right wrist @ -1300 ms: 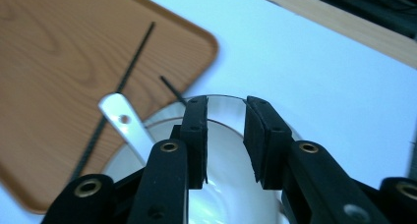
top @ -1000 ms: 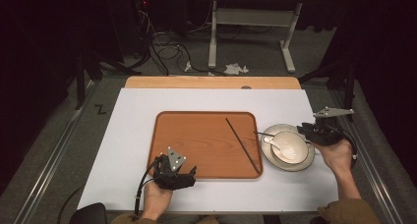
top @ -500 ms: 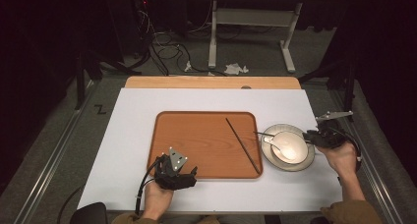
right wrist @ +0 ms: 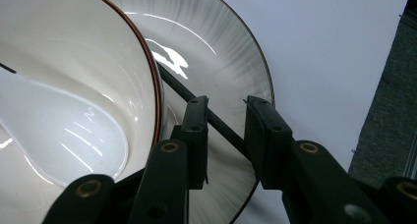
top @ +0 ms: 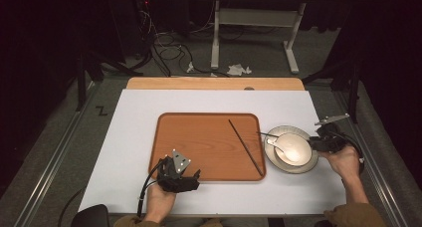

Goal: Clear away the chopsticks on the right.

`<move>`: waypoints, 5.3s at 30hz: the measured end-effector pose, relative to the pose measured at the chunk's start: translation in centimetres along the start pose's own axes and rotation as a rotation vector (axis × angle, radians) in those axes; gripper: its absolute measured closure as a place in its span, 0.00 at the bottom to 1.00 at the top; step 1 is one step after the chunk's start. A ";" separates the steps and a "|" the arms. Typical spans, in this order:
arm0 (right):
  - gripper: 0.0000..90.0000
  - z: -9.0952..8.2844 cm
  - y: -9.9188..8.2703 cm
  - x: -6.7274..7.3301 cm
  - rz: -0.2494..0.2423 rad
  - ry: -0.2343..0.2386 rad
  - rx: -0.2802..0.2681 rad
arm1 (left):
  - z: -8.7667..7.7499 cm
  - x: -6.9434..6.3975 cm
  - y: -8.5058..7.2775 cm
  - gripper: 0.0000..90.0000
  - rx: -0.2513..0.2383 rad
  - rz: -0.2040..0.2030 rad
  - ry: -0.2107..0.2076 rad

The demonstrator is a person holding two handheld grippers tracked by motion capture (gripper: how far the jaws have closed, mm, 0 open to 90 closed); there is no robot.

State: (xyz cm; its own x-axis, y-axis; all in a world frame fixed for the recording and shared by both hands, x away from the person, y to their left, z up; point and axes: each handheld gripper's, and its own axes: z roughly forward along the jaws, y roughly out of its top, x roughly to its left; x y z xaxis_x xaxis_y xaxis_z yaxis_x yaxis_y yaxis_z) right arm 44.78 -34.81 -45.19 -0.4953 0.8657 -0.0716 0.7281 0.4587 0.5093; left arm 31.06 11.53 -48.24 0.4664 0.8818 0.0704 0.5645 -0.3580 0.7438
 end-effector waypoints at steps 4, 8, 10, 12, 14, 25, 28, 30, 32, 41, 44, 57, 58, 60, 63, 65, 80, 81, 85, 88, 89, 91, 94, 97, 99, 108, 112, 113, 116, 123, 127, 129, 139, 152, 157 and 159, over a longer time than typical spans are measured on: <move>0.83 0.2 -0.1 -0.2 0.002 0.003 0.002 | 0.0 0.0 0.0 0.18 -0.002 -0.002 -0.003; 0.88 0.5 -0.2 -0.1 -0.002 0.010 0.015 | 0.0 0.0 0.0 0.18 0.000 -0.002 -0.002; 0.90 0.6 -0.3 -0.2 -0.005 0.009 0.018 | 0.0 0.1 0.0 0.18 -0.001 -0.003 -0.004; 0.91 0.7 -0.3 -0.2 -0.003 0.012 0.017 | 0.0 0.1 0.0 0.18 0.001 -0.002 -0.004; 0.94 0.6 -0.4 -0.3 -0.004 0.011 0.017 | 0.1 0.0 0.0 0.18 0.002 0.000 -0.006; 0.96 0.0 -0.5 -0.3 0.012 0.009 -0.032 | 0.2 0.1 0.0 0.18 0.004 -0.005 -0.013; 0.96 -0.7 -0.4 -0.1 0.011 0.007 -0.067 | 0.3 0.1 0.1 0.18 0.005 -0.004 -0.016; 0.96 -1.2 -0.4 0.1 0.010 0.008 -0.088 | 0.4 0.0 0.2 0.18 0.007 -0.001 -0.018; 0.96 -1.6 -0.4 0.2 0.014 0.005 -0.109 | 0.5 0.0 0.3 0.18 0.007 0.001 -0.022; 0.96 -4.1 -1.0 0.9 0.022 0.015 -0.184 | 1.0 -0.2 0.9 0.18 0.000 0.016 -0.042; 0.96 -4.9 -1.0 1.8 0.007 0.008 -0.195 | 1.1 -0.3 1.1 0.18 -0.009 0.017 -0.047; 0.96 -7.5 -0.7 7.0 -0.058 0.054 -0.233 | 1.9 -0.4 2.0 0.18 -0.024 0.011 -0.087; 0.96 -7.6 -0.7 7.5 -0.064 0.064 -0.233 | 2.0 -0.4 2.1 0.18 -0.024 0.012 -0.088; 0.96 -7.7 -0.7 8.4 -0.074 0.075 -0.236 | 2.1 -0.5 2.2 0.18 -0.022 0.018 -0.094; 0.95 -7.8 -0.7 9.8 -0.094 0.072 -0.224 | 2.3 -0.7 2.5 0.18 -0.024 0.029 -0.100; 0.95 -7.8 -0.7 10.7 -0.099 0.073 -0.212 | 2.5 -0.8 2.6 0.18 -0.025 0.035 -0.103; 0.95 -3.8 -0.4 17.3 -0.205 0.119 -0.077 | 3.1 -1.2 3.3 0.18 -0.030 0.053 -0.129; 0.95 -3.3 -0.2 17.8 -0.213 0.117 -0.061 | 3.1 -1.2 3.3 0.18 -0.030 0.053 -0.129; 0.95 -1.6 0.4 18.7 -0.220 0.111 -0.026 | 3.1 -1.1 3.3 0.18 -0.030 0.050 -0.127; 0.95 -0.4 0.8 19.1 -0.216 0.116 -0.017 | 3.1 -1.2 3.3 0.18 -0.028 0.053 -0.125; 0.95 -0.1 0.9 19.2 -0.213 0.118 -0.014 | 3.1 -1.2 3.3 0.18 -0.026 0.053 -0.128; 0.95 0.6 1.2 19.3 -0.205 0.122 -0.010 | 3.1 -1.2 3.3 0.18 -0.025 0.054 -0.128; 0.95 1.2 1.6 19.3 -0.208 0.126 -0.008 | 3.0 -1.2 3.2 0.18 -0.024 0.054 -0.121; 0.95 1.7 1.9 19.3 -0.207 0.129 0.000 | 2.8 -1.0 2.9 0.18 -0.020 0.050 -0.112; 0.95 2.1 2.2 19.4 -0.218 0.134 0.006 | 2.5 -0.9 2.7 0.18 -0.017 0.045 -0.105; 0.91 3.5 2.8 19.7 -0.245 0.166 0.031 | 2.0 -0.3 2.0 0.18 -0.011 0.016 -0.078; 0.88 3.9 2.8 19.9 -0.267 0.166 0.056 | 1.8 -0.3 1.8 0.18 -0.014 0.012 -0.073; 0.88 3.9 2.8 20.0 -0.270 0.164 0.053 | 1.7 -0.2 1.8 0.18 -0.014 0.012 -0.072; 0.90 3.9 3.1 20.0 -0.277 0.157 0.036 | 1.6 -0.2 1.7 0.18 -0.013 0.008 -0.066; 0.95 4.3 3.1 19.9 -0.307 0.077 0.017 | 1.5 0.0 1.5 0.18 -0.013 0.001 -0.061; 0.95 4.3 3.0 19.6 -0.298 0.025 0.014 | 1.4 0.1 1.5 0.18 -0.012 -0.003 -0.060; 0.95 4.3 3.0 19.5 -0.298 0.011 0.017 | 1.3 0.1 1.5 0.18 -0.013 -0.004 -0.058; 0.91 4.4 3.0 19.3 -0.281 -0.014 0.013 | 1.4 0.1 1.4 0.18 -0.010 -0.005 -0.063; 0.79 3.2 3.0 19.2 -0.280 0.046 -0.026 | 1.4 0.1 1.4 0.18 -0.011 -0.005 -0.064; 0.75 2.5 3.0 18.8 -0.274 0.089 -0.048 | 1.4 0.1 1.4 0.18 -0.010 -0.004 -0.063; 0.72 2.2 3.0 18.7 -0.273 0.103 -0.053 | 1.4 0.0 1.4 0.18 -0.011 -0.002 -0.065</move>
State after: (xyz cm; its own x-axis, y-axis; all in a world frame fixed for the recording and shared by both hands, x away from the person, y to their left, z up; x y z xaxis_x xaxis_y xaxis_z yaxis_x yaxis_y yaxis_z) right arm 38.74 -16.85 -46.91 -0.7170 0.6856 -0.1257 0.5371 0.6584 0.5273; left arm 32.82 10.61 -48.08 0.5088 0.8605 0.0263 0.5580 -0.3529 0.7511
